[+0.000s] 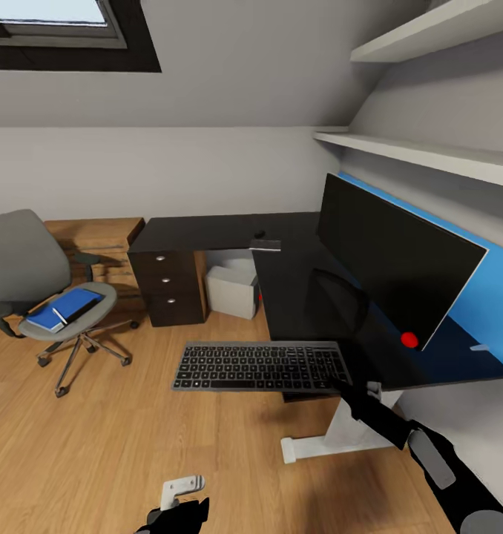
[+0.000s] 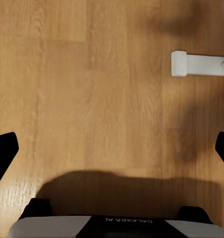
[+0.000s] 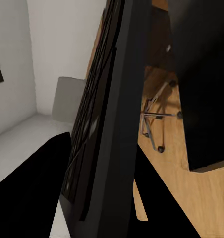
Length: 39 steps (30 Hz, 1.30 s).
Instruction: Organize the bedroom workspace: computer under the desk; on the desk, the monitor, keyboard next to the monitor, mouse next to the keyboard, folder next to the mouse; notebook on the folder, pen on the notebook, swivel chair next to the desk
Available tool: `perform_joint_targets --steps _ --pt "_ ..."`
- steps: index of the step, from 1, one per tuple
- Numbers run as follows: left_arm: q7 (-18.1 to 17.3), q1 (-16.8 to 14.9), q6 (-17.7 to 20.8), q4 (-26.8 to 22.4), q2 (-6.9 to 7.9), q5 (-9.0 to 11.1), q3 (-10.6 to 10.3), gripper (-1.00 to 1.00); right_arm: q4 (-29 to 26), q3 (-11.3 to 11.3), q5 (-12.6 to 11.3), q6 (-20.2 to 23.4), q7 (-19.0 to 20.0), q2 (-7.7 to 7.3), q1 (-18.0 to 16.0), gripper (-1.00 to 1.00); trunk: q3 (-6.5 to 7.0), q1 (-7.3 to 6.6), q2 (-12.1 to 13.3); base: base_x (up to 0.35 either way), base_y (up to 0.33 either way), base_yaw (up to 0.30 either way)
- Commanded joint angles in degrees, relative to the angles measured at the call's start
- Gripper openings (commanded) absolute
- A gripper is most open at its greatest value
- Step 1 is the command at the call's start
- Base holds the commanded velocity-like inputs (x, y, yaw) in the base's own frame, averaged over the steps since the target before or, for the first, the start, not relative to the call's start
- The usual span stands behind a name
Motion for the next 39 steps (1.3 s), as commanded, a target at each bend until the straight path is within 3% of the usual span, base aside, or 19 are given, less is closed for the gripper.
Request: perform_joint_targets --steps 1,4,6,8,9,13,14,17,19,22,24,28,34,36,39 --pt "0.5 0.0 -0.7 0.3 -0.28 0.5 -0.1 1.0 -1.1 -0.1 -0.1 0.3 -0.5 0.45 0.0 -1.0 0.13 -0.22 0.4 0.0 0.0 0.0" --pt "0.6 0.0 -2.3 0.8 -0.62 0.5 0.0 1.0 -5.2 0.2 0.2 0.3 -3.4 1.62 0.0 -1.0 0.67 -0.88 1.6 0.0 0.0 0.0" --pt "0.8 0.0 -2.7 0.9 -0.71 0.5 0.0 1.0 -10.2 0.2 0.3 0.3 -10.4 3.51 0.0 -1.0 1.02 -1.32 2.4 0.0 0.0 0.0" --pt "0.8 0.0 -2.8 1.0 -0.73 0.4 0.1 1.0 -12.3 0.1 0.1 0.2 -17.3 5.99 0.0 -1.0 1.38 -1.76 3.2 0.0 0.0 0.0" --pt "0.8 0.0 -2.8 1.0 -0.77 0.4 0.1 1.0 -12.9 0.0 0.1 -0.1 -20.4 8.15 0.0 -1.0 1.56 -1.98 3.6 0.0 0.0 0.0" --pt "0.9 0.0 -2.9 1.0 -0.82 0.4 0.0 1.0 -13.5 -0.1 0.1 -4.7 -25.8 12.5 0.0 -1.0 2.28 -2.86 5.2 0.0 0.0 0.0" --pt "0.9 0.0 -2.9 1.0 -0.82 0.4 0.0 1.0 -13.7 -0.1 0.1 -5.9 -26.5 12.89 0.0 -1.0 2.46 -3.08 5.6 0.0 0.0 0.0" --pt "0.9 0.0 -3.0 1.0 -0.83 0.4 0.0 1.0 -14.7 -0.1 -0.1 -13.6 -30.7 14.79 0.0 -1.0 3.0 -3.74 6.8 0.0 0.0 0.0" --pt "0.9 0.0 -3.0 1.0 -0.83 0.3 0.0 1.0 -15.1 -0.2 -0.2 -20.9 -34.0 17.02 0.0 -1.0 3.36 -4.18 7.6 0.0 0.0 0.0" --pt "0.9 0.0 -3.0 1.0 -0.83 0.3 0.0 1.0 -15.0 0.0 -0.2 -32.5 -36.0 20.2 0.0 -1.0 3.9 -4.84 8.8 0.0 0.0 0.0" --pt "0.9 0.0 -3.0 1.0 -0.83 0.3 0.0 1.0 -14.6 0.1 -0.2 -38.9 -36.9 21.56 0.0 -1.0 4.26 -5.28 9.6 0.0 0.0 0.0" --pt "0.9 0.0 -3.0 1.0 -0.83 0.3 0.0 1.0 -11.9 1.0 -0.2 -43.7 -39.0 22.97 0.0 -1.0 4.97 -6.15 11.2 0.0 0.0 0.0" --pt "0.9 0.0 -3.1 1.0 -0.83 0.3 0.0 1.0 -7.1 4.2 -0.7 -44.5 -39.0 23.04 0.0 -1.0 6.05 -7.47 13.6 0.0 0.0 0.0" --pt "0.9 0.0 -3.1 1.0 -0.83 0.3 0.0 1.0 -6.8 4.4 -3.4 -44.5 -38.9 23.04 0.0 -1.0 6.41 -7.91 14.4 0.0 0.0 0.0" --pt "0.9 0.0 -3.1 1.0 -0.83 0.3 0.0 1.0 -6.8 4.6 -11.0 -44.6 -37.9 23.04 0.0 -1.0 6.95 -8.57 15.6 0.0 0.0 0.0"
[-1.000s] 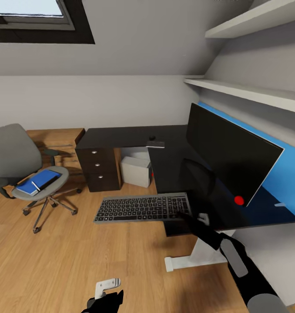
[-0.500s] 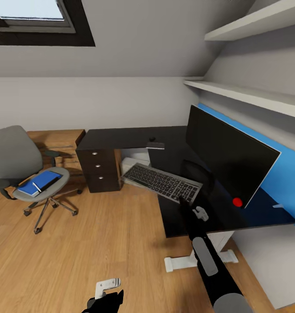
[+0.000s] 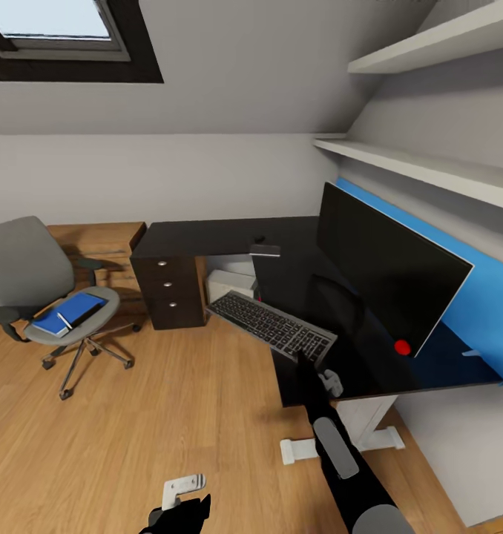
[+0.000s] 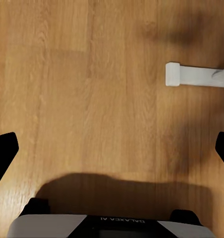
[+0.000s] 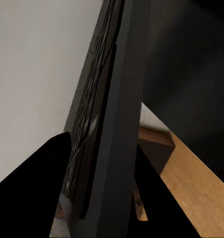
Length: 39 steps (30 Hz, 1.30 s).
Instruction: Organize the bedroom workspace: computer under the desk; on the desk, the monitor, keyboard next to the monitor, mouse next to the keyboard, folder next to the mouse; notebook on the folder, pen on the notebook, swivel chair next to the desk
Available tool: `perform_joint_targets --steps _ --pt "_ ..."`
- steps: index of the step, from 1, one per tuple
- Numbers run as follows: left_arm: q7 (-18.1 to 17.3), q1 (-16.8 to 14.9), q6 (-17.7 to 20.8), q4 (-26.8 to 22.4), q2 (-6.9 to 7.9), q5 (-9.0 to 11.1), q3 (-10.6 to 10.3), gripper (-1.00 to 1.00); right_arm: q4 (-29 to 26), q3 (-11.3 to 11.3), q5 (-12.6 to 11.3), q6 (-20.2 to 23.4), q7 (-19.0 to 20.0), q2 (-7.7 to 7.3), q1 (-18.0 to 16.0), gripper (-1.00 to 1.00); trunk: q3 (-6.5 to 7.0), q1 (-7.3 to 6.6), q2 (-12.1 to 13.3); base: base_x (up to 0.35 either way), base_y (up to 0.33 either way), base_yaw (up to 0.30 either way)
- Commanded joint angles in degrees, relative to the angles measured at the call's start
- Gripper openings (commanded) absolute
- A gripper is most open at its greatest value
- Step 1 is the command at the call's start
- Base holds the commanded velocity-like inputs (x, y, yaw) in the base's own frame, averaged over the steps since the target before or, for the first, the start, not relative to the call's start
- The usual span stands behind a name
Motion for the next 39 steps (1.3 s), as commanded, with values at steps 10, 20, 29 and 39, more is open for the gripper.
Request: perform_joint_targets --steps 10,20,29,39 --pt "0.5 0.0 0.2 -0.1 0.02 0.6 -0.1 1.0 0.5 0.4 -4.2 -2.9 3.6 0.0 0.0 -1.0 1.73 -2.19 4.0 0.0 0.0 0.0" --pt "0.5 0.0 0.1 0.3 -0.05 0.6 -0.2 1.0 3.1 2.9 0.6 -17.6 2.0 0.0 0.0 -1.0 3.52 -4.39 8.0 0.0 0.0 0.0" --pt "0.5 0.0 0.1 0.3 0.01 0.6 -0.2 1.0 3.3 10.1 0.4 -18.2 3.4 0.0 0.0 -1.0 3.88 -4.83 8.8 0.0 0.0 0.0" --pt "0.5 0.0 0.1 0.3 0.02 0.6 -0.3 1.0 3.3 10.6 0.3 -18.7 3.4 0.0 0.0 -1.0 3.88 -4.83 8.8 0.0 0.0 0.0"
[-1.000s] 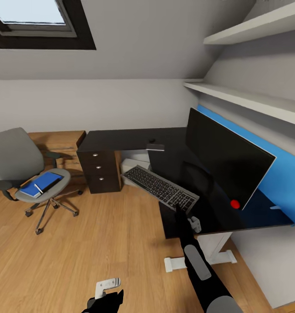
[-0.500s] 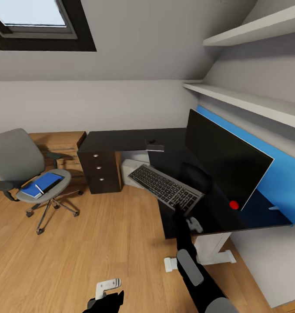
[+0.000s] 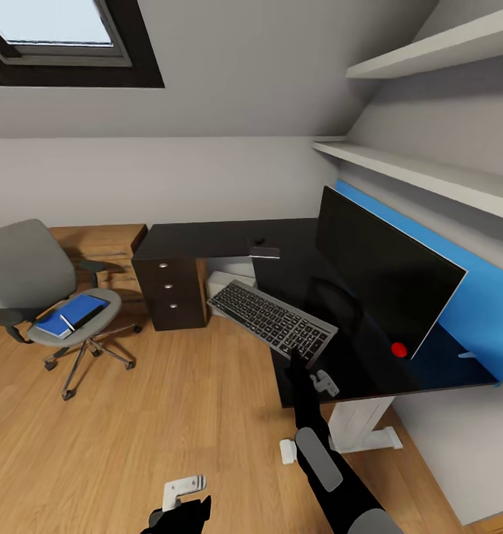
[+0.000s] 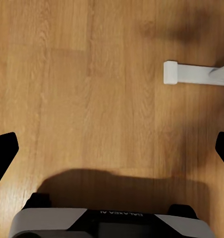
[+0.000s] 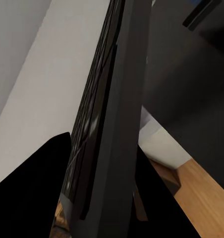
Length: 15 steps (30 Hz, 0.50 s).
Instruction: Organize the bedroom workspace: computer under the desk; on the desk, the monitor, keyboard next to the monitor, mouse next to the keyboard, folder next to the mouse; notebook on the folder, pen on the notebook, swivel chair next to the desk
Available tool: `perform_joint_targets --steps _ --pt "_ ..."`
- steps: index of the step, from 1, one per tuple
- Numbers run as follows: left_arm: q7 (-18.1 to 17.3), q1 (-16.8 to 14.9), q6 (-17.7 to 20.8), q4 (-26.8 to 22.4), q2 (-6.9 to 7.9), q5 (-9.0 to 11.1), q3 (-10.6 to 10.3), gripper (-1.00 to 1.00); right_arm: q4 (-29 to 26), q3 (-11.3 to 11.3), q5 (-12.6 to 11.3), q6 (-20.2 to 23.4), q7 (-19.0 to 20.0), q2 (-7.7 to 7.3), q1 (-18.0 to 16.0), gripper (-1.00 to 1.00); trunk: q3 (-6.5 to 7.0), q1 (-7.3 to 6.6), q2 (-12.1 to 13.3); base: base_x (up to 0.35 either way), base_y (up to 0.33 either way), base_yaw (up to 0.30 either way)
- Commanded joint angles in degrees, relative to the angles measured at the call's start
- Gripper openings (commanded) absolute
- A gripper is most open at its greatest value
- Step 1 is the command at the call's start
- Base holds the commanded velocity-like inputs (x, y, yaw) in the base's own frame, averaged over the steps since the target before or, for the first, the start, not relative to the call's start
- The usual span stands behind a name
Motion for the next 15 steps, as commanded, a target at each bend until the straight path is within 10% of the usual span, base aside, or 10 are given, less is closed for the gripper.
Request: perform_joint_targets --steps 1,15 --pt "0.5 0.0 0.2 -0.1 0.02 0.6 -0.1 1.0 0.1 0.1 -0.6 -0.2 0.4 0.0 0.0 -1.0 -0.08 0.02 -0.1 0.0 0.0 0.0" --pt "0.4 0.0 -2.0 -0.1 0.02 0.6 -0.2 1.0 0.1 0.1 -0.6 -0.2 0.4 0.0 0.0 -1.0 -0.08 0.02 -0.1 0.188 0.018 0.0"
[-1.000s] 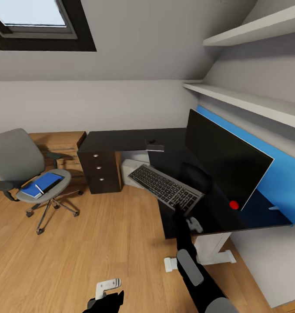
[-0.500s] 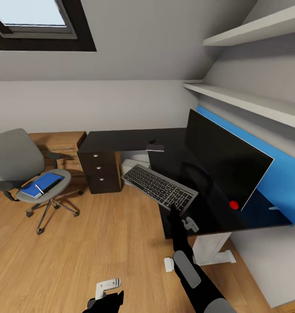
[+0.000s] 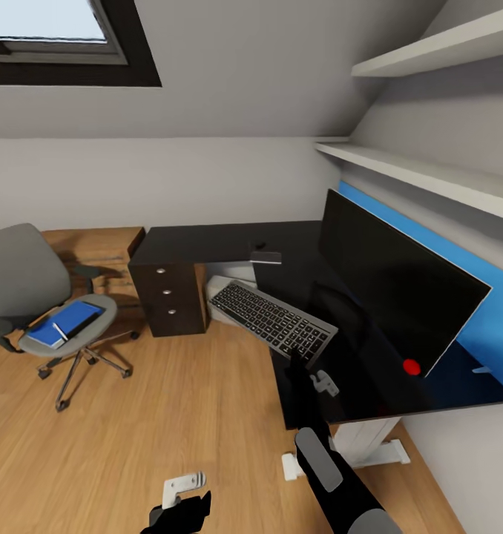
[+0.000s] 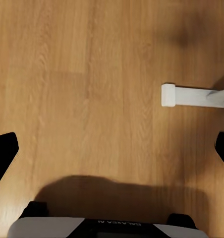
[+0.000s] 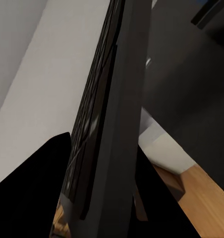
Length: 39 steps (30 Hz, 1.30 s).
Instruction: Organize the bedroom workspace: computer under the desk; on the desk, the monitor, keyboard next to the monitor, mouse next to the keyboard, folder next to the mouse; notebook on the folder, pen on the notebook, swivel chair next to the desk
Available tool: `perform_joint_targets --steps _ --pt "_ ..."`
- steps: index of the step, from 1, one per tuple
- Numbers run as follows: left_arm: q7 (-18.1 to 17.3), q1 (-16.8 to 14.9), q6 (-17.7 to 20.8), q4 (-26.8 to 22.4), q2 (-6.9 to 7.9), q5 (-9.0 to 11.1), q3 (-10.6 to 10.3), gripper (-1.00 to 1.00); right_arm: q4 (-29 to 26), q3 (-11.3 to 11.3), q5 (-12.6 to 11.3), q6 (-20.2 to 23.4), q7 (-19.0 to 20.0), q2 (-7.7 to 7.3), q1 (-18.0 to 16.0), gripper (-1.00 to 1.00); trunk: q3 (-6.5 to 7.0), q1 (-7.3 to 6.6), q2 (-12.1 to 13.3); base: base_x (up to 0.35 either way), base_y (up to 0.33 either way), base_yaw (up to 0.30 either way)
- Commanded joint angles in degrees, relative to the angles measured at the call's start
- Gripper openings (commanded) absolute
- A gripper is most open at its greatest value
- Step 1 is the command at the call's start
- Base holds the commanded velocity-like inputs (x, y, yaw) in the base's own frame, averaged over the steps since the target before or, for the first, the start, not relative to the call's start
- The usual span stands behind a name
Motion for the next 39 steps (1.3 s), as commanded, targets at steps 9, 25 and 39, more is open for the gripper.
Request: perform_joint_targets --steps 9,25,39 --pt "0.5 0.0 0.1 -0.1 0.03 0.6 -0.1 1.0 0.1 0.1 -0.4 -0.2 0.4 0.0 -0.1 -1.0 -0.08 0.04 -0.1 0.085 0.056 0.0" --pt "0.5 0.0 -0.3 -0.1 0.02 0.5 -0.1 1.0 0.1 0.1 -0.4 -0.2 0.4 0.0 -0.1 -1.0 -0.08 0.04 -0.1 0.097 0.076 0.0" --pt "0.6 0.0 -0.3 -0.1 0.01 0.5 -0.1 1.0 0.1 0.1 -0.5 -0.2 0.4 0.0 0.0 -1.0 -0.08 0.04 -0.1 0.222 0.254 0.0"
